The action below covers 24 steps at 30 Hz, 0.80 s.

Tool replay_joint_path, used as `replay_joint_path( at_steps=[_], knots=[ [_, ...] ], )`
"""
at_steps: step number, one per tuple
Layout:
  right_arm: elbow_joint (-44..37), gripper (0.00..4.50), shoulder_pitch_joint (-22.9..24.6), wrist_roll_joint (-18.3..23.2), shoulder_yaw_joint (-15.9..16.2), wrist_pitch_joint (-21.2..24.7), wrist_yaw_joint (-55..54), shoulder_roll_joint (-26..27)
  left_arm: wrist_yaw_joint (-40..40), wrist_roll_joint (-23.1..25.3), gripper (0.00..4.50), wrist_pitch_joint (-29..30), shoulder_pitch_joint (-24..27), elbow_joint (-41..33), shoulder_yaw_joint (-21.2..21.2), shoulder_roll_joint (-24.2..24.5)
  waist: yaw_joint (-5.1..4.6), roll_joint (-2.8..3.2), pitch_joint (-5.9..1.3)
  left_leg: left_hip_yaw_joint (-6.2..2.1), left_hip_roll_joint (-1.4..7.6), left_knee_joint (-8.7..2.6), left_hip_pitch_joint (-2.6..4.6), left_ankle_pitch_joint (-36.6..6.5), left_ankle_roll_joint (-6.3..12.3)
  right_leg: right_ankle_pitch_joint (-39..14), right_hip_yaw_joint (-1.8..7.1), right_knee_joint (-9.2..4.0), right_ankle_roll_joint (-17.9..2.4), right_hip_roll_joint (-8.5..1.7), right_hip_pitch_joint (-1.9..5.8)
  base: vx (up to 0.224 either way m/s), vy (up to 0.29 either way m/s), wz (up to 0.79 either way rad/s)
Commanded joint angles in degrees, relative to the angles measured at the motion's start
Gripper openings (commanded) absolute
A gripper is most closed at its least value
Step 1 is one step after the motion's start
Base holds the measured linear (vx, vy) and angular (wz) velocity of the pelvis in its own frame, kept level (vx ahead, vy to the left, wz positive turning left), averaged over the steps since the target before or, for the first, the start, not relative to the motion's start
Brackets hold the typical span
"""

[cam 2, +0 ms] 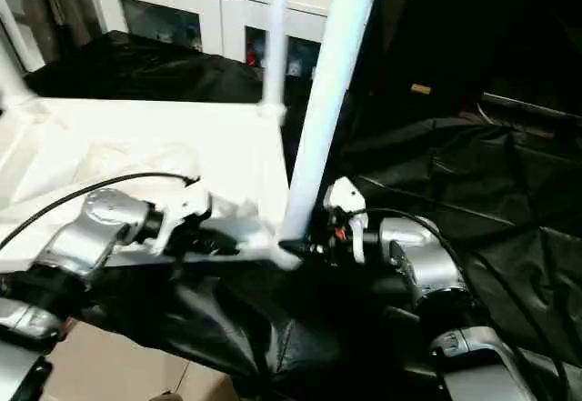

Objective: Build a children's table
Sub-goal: Rotate leg to tighten

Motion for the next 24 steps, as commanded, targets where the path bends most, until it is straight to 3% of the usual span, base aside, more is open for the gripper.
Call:
replay_joint_path(
  at_steps=[1, 7, 10, 13, 14, 16, 19, 21, 24],
  knots=[
    [0.09, 2.38, 1.14, -0.62, 2.89, 1.19, 2.47, 0.34, -0.77, -0.23, 0.0, 0.13, 0.04, -0.41, -1.33, -0.51, 0.27, 0.17, -3.0, 0.62, 0.48, -3.28, 0.01, -10.37, 2.33, -7.23, 2.26, -4.07, -12.22, -3.17, 2.93, 0.0, 0.0, 0.0],
    [-0.72, 2.23, 1.72, -0.24, 2.56, 2.18, 2.76, 1.08, -0.28, -0.02, 0.0, -0.14, -0.18, -0.12, -1.57, -0.48, 0.25, -0.03, -2.96, 0.56, 0.4, -3.35, 0.01, -10.74, 1.84, -8.46, 2.3, -4.24, -11.62, -3.23, 2.91, 0.0, 0.0, 0.0],
    [-0.21, 2.2, 2.26, -0.18, 1.74, 1.79, 0.15, 2.22, 4.77, 1.28, 0.0, 0.27, -0.91, 1.59, -1.02, -1.88, 0.27, 0.0, -2.98, 0.5, 0.44, -3.37, 0.05, -10.7, 1.72, -8.28, 2.29, -4.21, -11.61, -3.26, 2.89, 0.0, 0.0, 0.0],
    [4.07, 2.15, 1.26, -1.87, -1.07, 0.84, -11.35, 5.38, 11.85, 2.5, 0.0, 1.21, -2.36, 4.45, 0.17, -4.71, 0.17, 0.12, -2.64, 0.45, 0.35, -3.63, 0.34, -13.44, 0.64, -13.41, 2.38, -4.88, -10.65, -3.39, 2.45, 0.0, 0.0, 0.0],
    [6.23, 2.15, 0.63, -2.42, -2.71, 0.72, -18.01, 7.26, 15.42, 2.96, 0.0, 1.96, -3.16, 5.7, 0.63, -6.4, 0.03, 0.21, -2.53, 0.29, 0.29, -3.8, 0.37, -15.17, -0.32, -17.31, 2.35, -5.19, -9.63, -3.52, 2.38, 0.0, 0.0, 0.0],
    [6.73, 2.1, 0.5, -2.48, -3.29, 0.9, -20.18, 7.94, 16.7, 3.11, 0.0, 2.27, -3.45, 6.13, 0.79, -7.06, -0.23, 0.16, -2.48, -0.01, 0.32, -3.99, 0.54, -17.27, -1.36, -22.12, 2.26, -5.67, -7.91, -3.63, 2.2, 0.0, 0.0, 0.0],
    [9.06, 2.05, -0.55, -2.99, -5.89, 2.57, -31.73, 12.02, 25.27, 4.02, 0.0, 3.8, -5.28, 8.78, 1.35, -11.97, -0.46, 0.35, -2.63, -0.12, 0.32, -4.11, 0.42, -17.82, -1.48, -21.96, 2.28, -5.82, -7.13, -3.52, 2.21, 0.0, 0.0, 0.0],
    [10.06, 2.05, -1.09, -4.72, -5.96, 2.31, -37.37, 13.85, 27.87, 4.22, 0.0, 3.9, -5.99, 9.77, 1.21, -14.26, -0.52, 0.11, -2.54, -0.05, 0.16, -4.0, 0.62, -18.82, -1.45, -22.41, 2.26, -5.99, -7.13, -3.41, 1.99, 0.0, 0.0, 0.0],
    [9.23, 2.05, -0.92, -5.76, -4.85, 1.42, -37.56, 15.37, 27.74, 4.46, 0.0, 3.63, -6.04, 9.59, 0.31, -15.79, -0.47, 0.29, -2.53, -0.11, 0.05, -4.12, 0.57, -19.52, -1.03, -23.08, 2.31, -6.3, -6.18, -3.4, 1.99, 0.0, 0.0, 0.0]
  ],
)
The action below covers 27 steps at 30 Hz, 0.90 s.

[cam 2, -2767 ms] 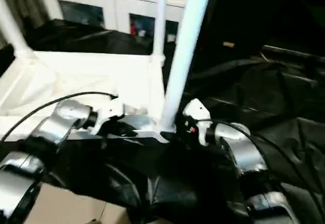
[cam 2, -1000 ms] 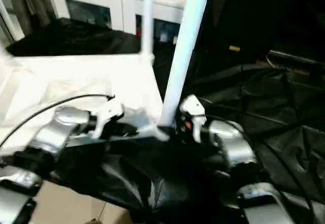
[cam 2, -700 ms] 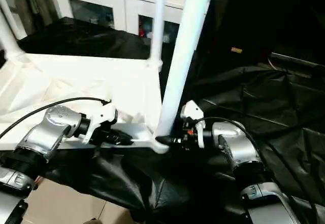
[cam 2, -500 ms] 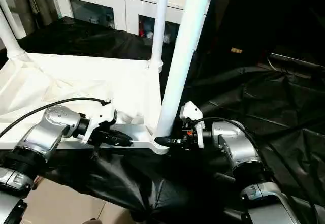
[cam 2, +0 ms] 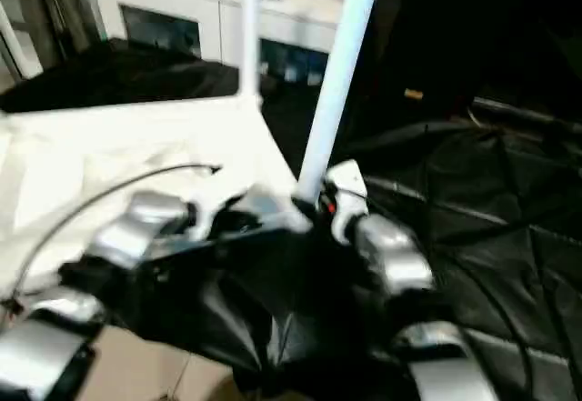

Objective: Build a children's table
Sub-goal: Rotate leg to tighten

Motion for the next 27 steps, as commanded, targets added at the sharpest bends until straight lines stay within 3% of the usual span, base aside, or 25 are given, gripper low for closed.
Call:
replay_joint_path(
  at_steps=[1, 5, 10, 11, 12, 14, 15, 17, 19, 23, 26, 27],
  knots=[
    [2.57, 2.38, 1.55, -1.8, 4.57, 1.37, 2.53, 3.46, 0.98, -0.47, 0.0, -0.32, -0.55, 0.17, -1.44, -3.42, -0.04, 0.54, -2.17, -0.01, 0.11, -4.25, 0.01, -19.81, -0.65, -23.33, 2.19, -6.23, -6.31, -3.25, 1.65, 0.0, 0.0, 0.0],
    [2.89, 2.77, 0.95, -1.04, 4.14, 1.33, 4.23, 2.97, -0.6, -0.3, 0.0, -0.98, -0.27, -0.19, -1.95, -2.99, -0.02, 0.77, -2.25, -0.01, 0.2, -4.38, -0.1, -19.33, -0.21, -21.82, 2.24, -6.18, -6.66, -3.21, 1.69, 0.0, 0.0, 0.0],
    [-1.36, 3.1, 1.54, 0.45, 5.67, 1.02, 13.45, 0.06, -10.36, -2.33, 0.0, -4.57, 1.81, -3.02, -3.22, 0.6, 0.1, 0.77, -2.48, -0.07, 0.37, -4.4, -0.38, -17.95, 0.49, -17.68, 2.27, -5.7, -7.86, -3.24, 2.15, 0.0, 0.0, 0.0],
    [-2.52, 3.1, 2.07, 0.66, 6.32, 0.63, 16.06, -0.76, -12.31, -2.7, 0.0, -4.3, 2.29, -3.86, -3.45, 1.52, 0.06, 0.69, -2.71, 0.07, 0.39, -4.21, -0.72, -14.53, 0.9, -12.28, 2.33, -5.05, -8.92, -3.21, 2.59, 0.0, 0.0, 0.0],
    [-3.6, 3.1, 2.79, 0.46, 7.47, -1.27, 19.94, -2.17, -15.23, -2.88, 0.0, -5.09, 2.8, -4.66, -3.99, 3.18, 0.11, 0.78, -2.82, 0.33, 0.33, -3.9, -0.42, -13.03, 1.44, -8.71, 2.36, -4.72, -10.16, -3.06, 2.44, 0.0, 0.0, 0.0],
    [-3.93, 3.1, 3.09, 0.24, 8.02, -2.59, 21.68, -2.84, -16.65, -2.92, 0.0, -5.69, 3.0, -4.93, -4.25, 4.08, 0.21, 0.82, -3.05, 0.45, 0.34, -3.73, -0.43, -10.67, 1.96, -4.14, 2.34, -4.22, -11.46, -2.95, 2.63, 0.0, 0.0, 0.0],
    [-5.12, 3.1, 3.76, 1.17, 8.92, -2.56, 26.84, -4.4, -18.88, -3.29, 0.0, -6.5, 3.12, -4.99, -4.09, 5.66, 0.3, 0.69, -3.09, 0.57, 0.25, -3.53, -0.55, -8.16, 3.04, 0.98, 2.23, -3.7, -12.94, -2.83, 2.81, 0.0, 0.0, 0.0],
    [-6.07, 3.1, 4.23, 1.93, 9.37, -1.98, 29.79, -5.26, -19.99, -3.65, 0.0, -6.89, 3.14, -5.0, -3.8, 6.38, 0.38, 0.71, -3.12, 0.63, 0.23, -3.37, -0.57, -6.84, 4.17, 3.34, 2.13, -3.48, -13.76, -2.72, 2.98, 0.0, 0.0, 0.0],
    [-6.89, 3.1, 4.63, 2.65, 10.04, -0.88, 34.69, -6.72, -22.35, -4.19, 0.0, -6.73, 3.08, -5.2, -3.52, 7.64, 0.59, 0.77, -2.93, 0.69, 0.36, -3.41, -0.56, -7.31, 4.47, 2.6, 1.97, -3.56, -14.08, -2.65, 3.06, 0.0, 0.0, 0.0],
    [-7.66, 3.1, 5.08, 2.73, 11.89, 0.61, 41.39, -8.89, -27.38, -5.04, 0.0, -5.84, 3.51, -6.45, -3.66, 10.28, 0.76, 0.82, -2.71, 0.76, 0.69, -3.68, -0.46, -10.17, 3.12, -3.0, 1.94, -3.93, -13.76, -2.96, 2.9, 0.0, 0.0, 0.0],
    [-8.86, 2.95, 5.76, 3.24, 12.9, 2.25, 44.32, -10.13, -29.34, -5.29, 0.0, -6.33, 3.27, -6.08, -3.74, 11.61, 1.14, 0.86, -2.61, 0.76, 0.79, -3.82, -0.22, -11.39, 2.38, -5.99, 2.07, -4.23, -12.88, -3.04, 2.67, 0.0, 0.0, 0.0],
    [-9.28, 2.68, 6.02, 3.55, 13.0, 2.78, 44.76, -10.25, -29.93, -5.4, 0.0, -6.27, 3.29, -6.15, -3.73, 11.9, 1.32, 0.78, -2.63, 0.75, 0.8, -3.85, -0.18, -11.44, 2.08, -6.47, 2.08, -4.26, -12.76, -3.08, 2.66, 0.0, 0.0, 0.0]
  ],
)
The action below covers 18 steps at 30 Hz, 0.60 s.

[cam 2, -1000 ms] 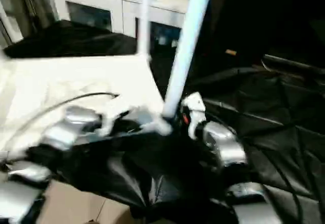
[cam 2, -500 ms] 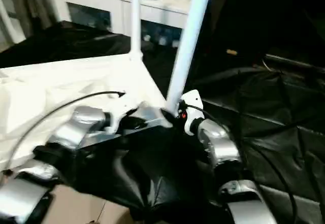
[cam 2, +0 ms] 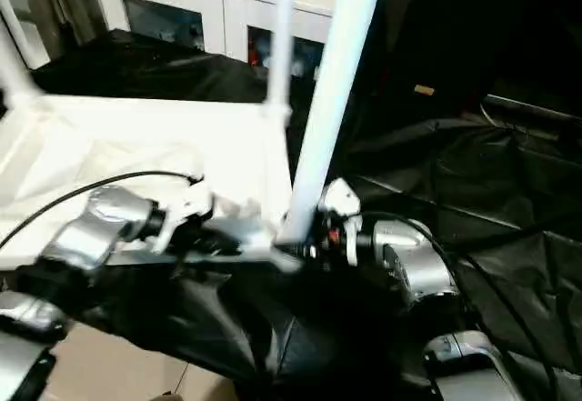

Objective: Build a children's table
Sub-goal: Rotate leg to tighten

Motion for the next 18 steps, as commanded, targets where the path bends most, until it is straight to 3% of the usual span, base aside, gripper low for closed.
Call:
replay_joint_path(
  at_steps=[1, 8, 11, 15, 18],
  knots=[
    [-0.05, 2.68, 1.74, -0.61, 3.7, 1.87, 2.99, 0.39, -0.22, -0.29, 0.0, 0.23, -0.23, -0.44, -1.13, -0.66, 0.18, 0.58, -2.72, 0.71, 0.68, -3.21, 0.25, -11.24, 1.99, -6.41, 2.32, -3.82, -12.4, -3.23, 2.94, 0.0, 0.0, 0.0],
    [1.75, 2.33, 2.35, -0.93, 2.88, 0.85, 2.02, 1.55, 2.51, -0.52, 0.0, 0.63, 0.04, -0.64, -0.22, -1.82, 0.56, 0.49, -2.89, 0.73, 0.48, -3.03, 0.12, -9.54, 1.59, -3.61, 2.28, -3.53, -12.58, -3.27, 3.0, 0.0, 0.0, 0.0],
    [6.21, 2.19, 1.75, -2.02, 0.88, -1.97, -4.89, 3.54, 7.16, 0.45, 0.0, 1.8, -0.15, 0.09, 0.26, -3.57, 0.38, 0.53, -2.65, 0.65, 0.48, -3.3, 0.28, -12.24, 0.84, -8.26, 2.37, -4.09, -11.92, -3.43, 2.76, 0.0, 0.0, 0.0],
    [13.38, 2.12, -0.36, -3.71, -2.24, -4.24, -18.28, 6.86, 14.3, 1.95, 0.0, 3.71, -1.04, 1.9, 0.79, -6.46, -0.43, 0.6, -1.83, -0.03, 0.33, -4.09, 0.7, -19.69, -1.36, -23.91, 2.27, -5.6, -8.05, -3.76, 2.41, 0.0, 0.0, 0.0],
    [14.89, 2.04, -1.05, -3.72, -3.58, -3.75, -23.8, 8.53, 18.12, 2.93, 0.0, 4.58, -1.57, 2.79, 0.7, -8.32, -1.2, 0.67, -1.86, -0.28, 0.38, -4.17, 1.44, -22.6, -1.61, -28.53, 2.25, -6.41, -6.43, -3.86, 1.86, 0.0, 0.0, 0.0]
  ],
)
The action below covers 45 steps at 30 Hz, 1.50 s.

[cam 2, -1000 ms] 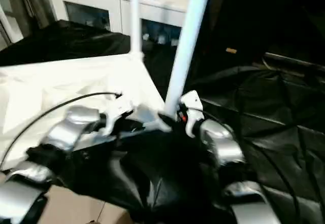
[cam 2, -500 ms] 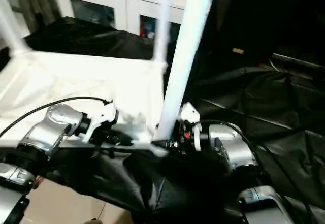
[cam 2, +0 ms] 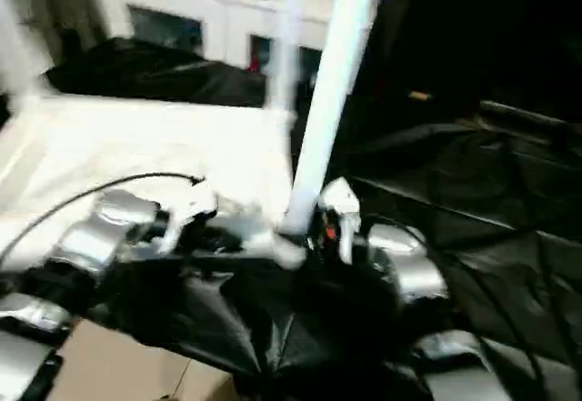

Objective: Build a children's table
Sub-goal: Rotate leg to tighten

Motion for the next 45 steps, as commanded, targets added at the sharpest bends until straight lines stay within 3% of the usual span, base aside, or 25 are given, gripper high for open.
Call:
replay_joint_path(
  at_steps=[1, 2, 3, 7, 8, 10, 11, 15, 16, 19, 22, 24, 26, 30, 33, 36, 37, 42, 45],
  knots=[
    [3.88, 2.0, 1.25, -2.15, 1.95, 3.27, -4.13, 2.77, 4.96, 0.56, 0.0, 1.17, -1.24, 1.27, -0.43, -3.11, -0.2, 0.8, -1.82, -0.33, 0.38, -4.29, 0.19, -22.91, -1.18, -28.6, 2.1, -6.11, -6.51, -3.78, 1.07, 0.0, 0.0, 0.0],
    [3.66, 2.0, 1.03, -2.42, 1.64, 4.05, -7.08, 4.1, 7.78, 1.0, 0.0, 1.74, -1.65, 1.77, -0.29, -4.54, -0.31, 0.7, -1.82, -0.27, 0.34, -4.33, -0.02, -22.58, -1.02, -28.29, 2.14, -6.12, -6.34, -3.67, 1.12, 0.0, 0.0, 0.0],
    [3.4, 1.99, 0.85, -2.77, 1.35, 4.82, -10.08, 5.41, 10.72, 1.34, 0.0, 2.35, -2.07, 2.25, -0.04, -5.98, -0.35, 0.8, -1.8, -0.28, 0.31, -4.32, 0.32, -22.82, -1.11, -27.82, 2.11, -6.15, -6.31, -3.55, 0.75, 0.0, 0.0, 0.0],
    [3.82, 1.99, -0.26, -2.87, 0.24, 5.96, -16.29, 8.89, 15.69, 1.2, 0.0, 2.61, -2.7, 2.23, 0.66, -9.9, -0.32, 0.76, -1.87, -0.28, 0.19, -4.27, 0.27, -23.42, -0.78, -28.64, 2.11, -6.43, -5.69, -3.59, 0.62, 0.0, 0.0, 0.0],
    [3.82, 1.99, -0.26, -2.87, 0.24, 5.96, -16.29, 8.89, 15.69, 1.2, 0.0, 2.61, -2.7, 2.23, 0.66, -9.9, -0.32, 0.76, -1.87, -0.28, 0.19, -4.27, 0.27, -23.42, -0.78, -28.64, 2.11, -6.43, -5.69, -3.59, 0.62, 0.0, 0.0, 0.0],
    [3.66, 2.53, -0.76, -2.01, -0.62, 5.64, -16.02, 8.83, 14.64, 0.81, 0.0, 2.61, -2.15, 0.83, 0.43, -10.09, -0.19, 1.07, -1.95, -0.3, 0.25, -4.37, 0.06, -22.83, -0.33, -26.97, 2.2, -6.31, -5.8, -3.57, 0.72, 0.0, 0.0, 0.0],
    [3.2, 2.68, -0.84, -1.48, -0.85, 5.98, -15.18, 8.57, 13.96, 0.76, 0.0, 2.5, -1.88, 0.33, 0.27, -9.89, -0.26, 0.91, -1.99, -0.22, 0.28, -4.38, -0.02, -22.65, -0.16, -25.58, 2.23, -6.21, -6.21, -3.49, 0.75, 0.0, 0.0, 0.0],
    [0.84, 3.01, -0.66, -1.14, -0.74, 6.35, -12.54, 7.13, 10.79, 0.56, 0.0, 1.14, -1.11, -0.58, -0.54, -8.51, -0.07, 0.96, -2.1, -0.02, 0.38, -4.43, -0.35, -19.91, 0.25, -20.24, 2.39, -5.61, -7.83, -3.41, 1.16, 0.0, 0.0, 0.0],
    [-1.7, 3.01, 0.02, -0.91, 0.58, 6.31, -7.3, 5.17, 6.86, -0.12, 0.0, -0.14, -0.48, -1.38, -0.97, -7.03, -0.02, 0.94, -2.09, 0.02, 0.34, -4.4, -0.39, -19.57, 0.45, -19.68, 2.39, -5.63, -7.93, -3.35, 1.24, 0.0, 0.0, 0.0],
    [-4.56, 3.01, 1.1, -0.43, 2.77, 5.26, 0.83, 2.39, 1.82, -0.97, 0.0, -0.86, 0.16, -2.54, -1.49, -4.98, 0.08, 0.87, -2.33, 0.22, 0.37, -4.18, -0.75, -16.03, 1.54, -13.7, 2.44, -4.97, -9.18, -3.26, 1.8, 0.0, 0.0, 0.0],
    [-5.95, 3.01, 1.74, -0.23, 4.34, 4.68, 6.11, 0.36, -1.21, -1.4, 0.0, -0.84, 0.33, -2.95, -1.84, -3.46, 0.12, 0.8, -2.82, 0.51, 0.25, -3.56, -0.86, -9.74, 2.67, -2.96, 2.44, -3.65, -11.96, -3.04, 2.31, 0.056, -0.008, 0.02],
    [-8.83, 3.01, 2.9, 1.13, 6.58, 6.72, 15.54, -3.18, -6.21, -1.52, 0.0, -2.37, 0.28, -2.78, -2.46, -0.64, 0.29, 0.72, -2.97, 0.65, -0.01, -3.09, -0.97, -5.83, 4.57, 3.6, 2.27, -3.08, -13.73, -2.72, 2.74, 0.0, 0.0, 0.0],
    [-10.35, 3.01, 3.45, 1.74, 7.47, 8.0, 18.78, -4.62, -8.4, -1.77, 0.0, -2.8, 0.23, -2.62, -2.54, 0.45, 0.64, 0.91, -3.01, 0.76, 0.22, -2.85, -1.13, -4.14, 5.63, 6.87, 2.13, -2.65, -14.57, -2.59, 2.79, 0.0, 0.0, 0.0],
    [-14.56, 3.01, 4.99, 2.52, 9.48, 11.48, 25.73, -7.83, -13.67, -1.96, 0.0, -3.25, 0.35, -2.84, -3.23, 3.13, 1.19, 0.91, -2.76, 0.82, 0.49, -2.98, -0.96, -6.73, 5.26, 2.88, 2.06, -2.96, -14.71, -2.89, 2.53, 0.0, 0.0, 0.0],
    [-15.59, 2.69, 5.26, 2.58, 10.44, 12.69, 27.84, -8.71, -15.45, -2.46, 0.0, -3.25, 0.4, -3.23, -3.42, 3.92, 1.76, 1.03, -2.56, 0.81, 0.75, -3.27, -0.75, -10.01, 2.99, -3.62, 2.16, -3.42, -13.57, -3.2, 2.19, 0.0, 0.0, 0.0],
    [-15.85, 2.65, 5.24, 2.66, 10.8, 13.16, 28.21, -8.88, -15.63, -2.43, 0.0, -3.57, 0.23, -3.11, -3.48, 4.09, 1.92, 0.98, -2.52, 0.75, 0.78, -3.42, -0.67, -11.35, 1.58, -6.54, 2.24, -3.62, -12.6, -3.28, 2.06, 0.0, 0.0, 0.0],
    [-16.11, 2.41, 5.31, 2.85, 10.97, 13.7, 28.58, -8.95, -15.67, -2.51, 0.0, -3.67, 0.12, -2.94, -3.47, 4.1, 1.89, 0.99, -2.55, 0.73, 0.75, -3.41, -0.71, -11.22, 1.46, -6.41, 2.25, -3.58, -12.58, -3.27, 2.09, 0.0, 0.0, 0.0],
    [-17.91, 2.27, 6.6, 3.56, 10.23, 15.2, 26.52, -7.52, -11.56, -2.32, 0.0, -3.84, -0.36, -1.71, -2.19, 2.92, 2.09, 0.99, -2.8, 0.79, 0.51, -3.06, -0.86, -8.18, 1.85, -0.79, 2.23, -3.03, -13.07, -3.05, 2.25, 0.0, 0.0, 0.0],
    [-16.9, 2.24, 6.85, 3.15, 9.04, 14.7, 22.88, -5.87, -8.26, -2.1, 0.0, -3.21, -0.6, -1.09, -1.44, 2.0, 2.04, 1.11, -2.61, 0.8, 0.49, -3.2, -0.88, -9.35, 1.51, -2.63, 2.24, -3.29, -12.89, -3.15, 2.09, 0.0, 0.0, 0.0]
  ],
)
